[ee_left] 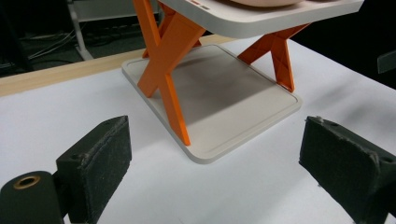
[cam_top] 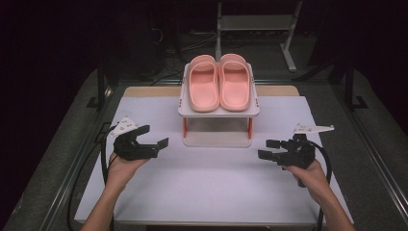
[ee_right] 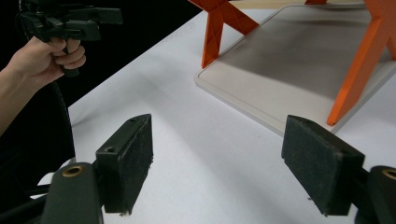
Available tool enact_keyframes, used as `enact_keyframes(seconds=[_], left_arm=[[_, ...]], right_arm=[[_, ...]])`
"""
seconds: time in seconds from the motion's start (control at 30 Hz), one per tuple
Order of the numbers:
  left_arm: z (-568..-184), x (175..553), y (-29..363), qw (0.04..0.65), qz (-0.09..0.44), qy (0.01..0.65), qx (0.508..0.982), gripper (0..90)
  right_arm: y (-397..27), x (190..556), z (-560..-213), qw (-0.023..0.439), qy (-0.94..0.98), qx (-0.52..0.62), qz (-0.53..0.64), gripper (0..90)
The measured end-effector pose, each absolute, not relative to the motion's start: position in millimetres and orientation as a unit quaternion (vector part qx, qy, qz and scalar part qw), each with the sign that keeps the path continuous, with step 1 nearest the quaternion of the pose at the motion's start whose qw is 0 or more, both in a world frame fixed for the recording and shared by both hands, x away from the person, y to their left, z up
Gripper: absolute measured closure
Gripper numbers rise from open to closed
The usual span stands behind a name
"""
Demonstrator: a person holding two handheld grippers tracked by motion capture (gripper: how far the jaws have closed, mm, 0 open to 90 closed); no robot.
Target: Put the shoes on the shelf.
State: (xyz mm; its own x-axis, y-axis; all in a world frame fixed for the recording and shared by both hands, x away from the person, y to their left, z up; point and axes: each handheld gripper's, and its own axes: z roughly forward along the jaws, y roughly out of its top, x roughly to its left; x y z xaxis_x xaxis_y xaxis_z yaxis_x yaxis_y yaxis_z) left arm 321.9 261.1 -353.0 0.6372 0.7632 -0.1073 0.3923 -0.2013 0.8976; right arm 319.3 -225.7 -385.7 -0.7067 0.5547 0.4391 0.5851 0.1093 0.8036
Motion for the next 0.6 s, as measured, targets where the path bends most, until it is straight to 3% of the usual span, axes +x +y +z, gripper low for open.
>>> enact_keyframes(seconds=[0.6], left_arm=[[-376, 303, 266, 0.504, 0.175, 0.398, 0.747, 8.6]], right_arm=[[-237, 299, -405, 0.018, -0.741, -0.392, -0.545, 24.1]])
